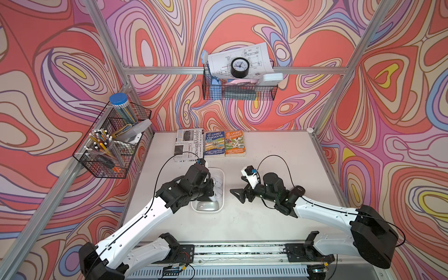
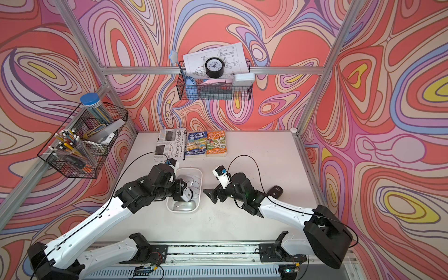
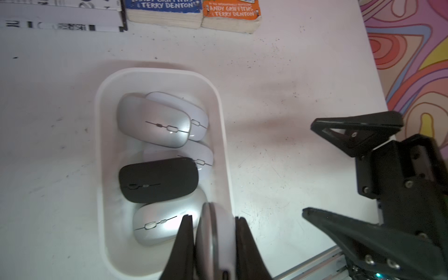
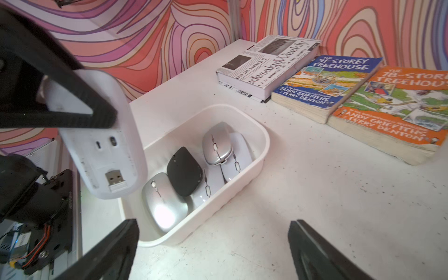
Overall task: Put the mouse in the storage box
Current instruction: Pick up the mouse from the center of the board, then place the mouse in the storage box.
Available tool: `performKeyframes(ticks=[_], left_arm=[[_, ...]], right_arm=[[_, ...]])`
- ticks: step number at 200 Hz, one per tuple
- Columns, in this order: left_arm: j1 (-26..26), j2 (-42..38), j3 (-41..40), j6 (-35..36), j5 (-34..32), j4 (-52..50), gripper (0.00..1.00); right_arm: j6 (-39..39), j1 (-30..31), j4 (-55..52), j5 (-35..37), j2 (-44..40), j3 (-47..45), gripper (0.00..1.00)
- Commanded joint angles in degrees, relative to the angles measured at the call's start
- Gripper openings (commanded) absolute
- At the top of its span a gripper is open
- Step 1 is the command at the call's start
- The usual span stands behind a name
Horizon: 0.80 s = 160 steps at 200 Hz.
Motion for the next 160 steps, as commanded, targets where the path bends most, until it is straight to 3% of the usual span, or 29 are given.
performKeyframes(ticks=[1, 45, 73, 160], left_arm=[[-0.11, -2.39, -3.05, 1.27, -7.80, -5.15, 0.00], [-0.75, -4.27, -7.17, 1.36, -12.24, -4.52, 0.00], [-4.75, -3.04, -8.33, 1.18, -16.73, -3.68, 0.00], [-12.92, 8.36, -9.89, 0.81, -31.15, 1.15, 0.00]], right_arm=[[0.99, 0.14, 2.45, 7.34, 0.96, -1.12, 0.98], [1.60, 0.00, 2.30, 14.01, 1.58, -1.23, 0.98], [1.89, 0.00, 2.61, 15.49, 0.24, -1.83, 0.98], [1.79, -0.20, 3.87, 15.81, -0.44, -4.26, 0.98]])
